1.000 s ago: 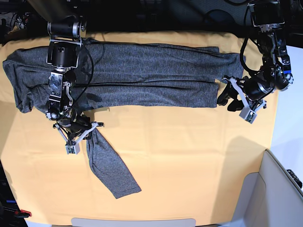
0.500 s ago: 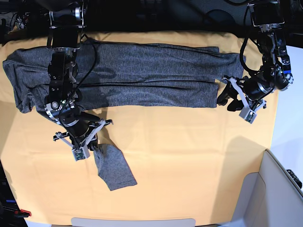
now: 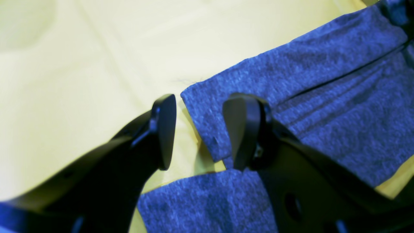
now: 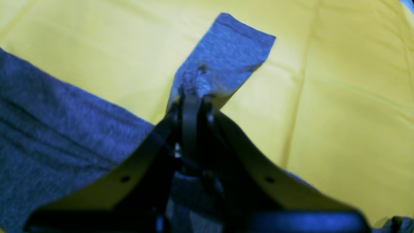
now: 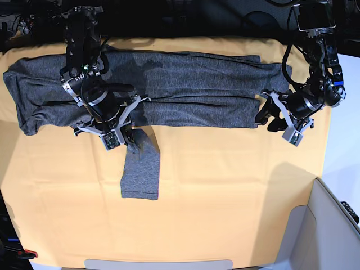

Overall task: Fold the T-shirt properly
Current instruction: 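Lay the sleeve across the shirt body with the right gripper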

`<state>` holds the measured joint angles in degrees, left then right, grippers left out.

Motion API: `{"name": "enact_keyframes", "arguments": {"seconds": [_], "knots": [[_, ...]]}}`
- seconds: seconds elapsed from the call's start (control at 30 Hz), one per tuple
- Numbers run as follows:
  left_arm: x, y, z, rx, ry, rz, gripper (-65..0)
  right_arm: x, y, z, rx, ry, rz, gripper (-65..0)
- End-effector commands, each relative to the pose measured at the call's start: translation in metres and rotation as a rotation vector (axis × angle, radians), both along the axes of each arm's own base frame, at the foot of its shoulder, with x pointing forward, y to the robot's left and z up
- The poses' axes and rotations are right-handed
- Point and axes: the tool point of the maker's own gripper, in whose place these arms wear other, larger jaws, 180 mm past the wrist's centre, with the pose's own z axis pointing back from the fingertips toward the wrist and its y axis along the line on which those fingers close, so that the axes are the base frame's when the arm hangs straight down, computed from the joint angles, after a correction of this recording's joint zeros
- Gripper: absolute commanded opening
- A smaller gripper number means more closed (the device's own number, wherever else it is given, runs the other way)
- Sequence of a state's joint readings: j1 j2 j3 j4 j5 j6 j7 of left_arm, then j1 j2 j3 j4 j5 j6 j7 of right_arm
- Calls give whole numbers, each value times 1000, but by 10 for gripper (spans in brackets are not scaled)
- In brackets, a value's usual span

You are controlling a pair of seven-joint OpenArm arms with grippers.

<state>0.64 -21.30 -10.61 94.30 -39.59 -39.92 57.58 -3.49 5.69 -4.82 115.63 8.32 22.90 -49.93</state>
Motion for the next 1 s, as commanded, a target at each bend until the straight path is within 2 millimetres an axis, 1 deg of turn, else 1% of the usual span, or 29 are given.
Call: {"name": "enact_keyframes", "arguments": {"seconds": [0.0, 0.2, 0.4, 0.47, 0.53, 0.63, 0.73, 0.83, 0.87, 0.97], "knots": [[8, 2, 14, -5, -47, -1, -383, 0, 4, 11, 20, -40, 13, -648], [8, 2, 14, -5, -47, -1, -383, -27, 22, -14, 11, 40, 80, -648], [8, 2, 14, -5, -47, -1, -383, -47, 45, -27, -4, 82, 177, -648], [8, 2, 14, -5, -47, -1, -383, -53, 47, -32, -14, 97, 197, -648], [8, 2, 14, -5, -47, -1, -383, -55, 49, -34, -19, 103, 205, -648], [8, 2, 14, -5, -47, -1, -383, -62, 45, -43, -40, 149, 200, -648], [8, 2, 14, -7, -47, -1, -383, -64, 41, -51, -74, 198, 193, -644], [8, 2, 14, -7, -47, -1, -383, -61, 37, -55, -93, 219, 185, -639], [8, 2, 14, -7, -47, -1, -383, -61, 36, -56, -100, 228, 183, -621], [8, 1, 13, -7, -47, -2, -383, -60, 34, -58, -113, 244, 177, -509]]}}
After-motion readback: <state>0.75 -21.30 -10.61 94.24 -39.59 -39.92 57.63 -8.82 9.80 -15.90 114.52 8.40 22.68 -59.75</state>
